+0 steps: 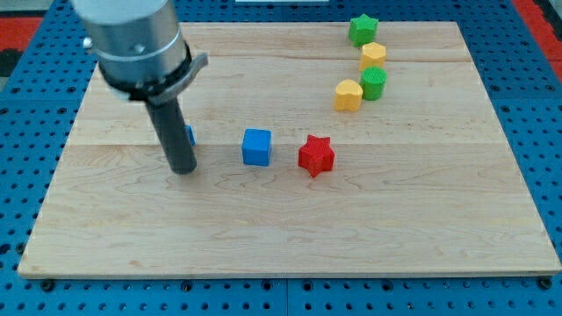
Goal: Place the blue triangle slightly left to the red circle
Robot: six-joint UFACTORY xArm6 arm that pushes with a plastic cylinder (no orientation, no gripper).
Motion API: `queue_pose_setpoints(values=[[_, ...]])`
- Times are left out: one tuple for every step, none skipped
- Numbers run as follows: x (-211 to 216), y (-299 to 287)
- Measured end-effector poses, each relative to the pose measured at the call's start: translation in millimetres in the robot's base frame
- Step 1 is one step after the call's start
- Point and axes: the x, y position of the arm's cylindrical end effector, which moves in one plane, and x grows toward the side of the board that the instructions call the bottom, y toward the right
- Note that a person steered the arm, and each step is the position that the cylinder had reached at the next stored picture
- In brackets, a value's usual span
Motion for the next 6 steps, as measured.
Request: queue_pose_setpoints(values=[[-38.3,-22.2],[-47.2,-18.3],[-69.5,-4.5],[-91.1,9.6],[-93.4,17.3],[-91.5,-20.6]])
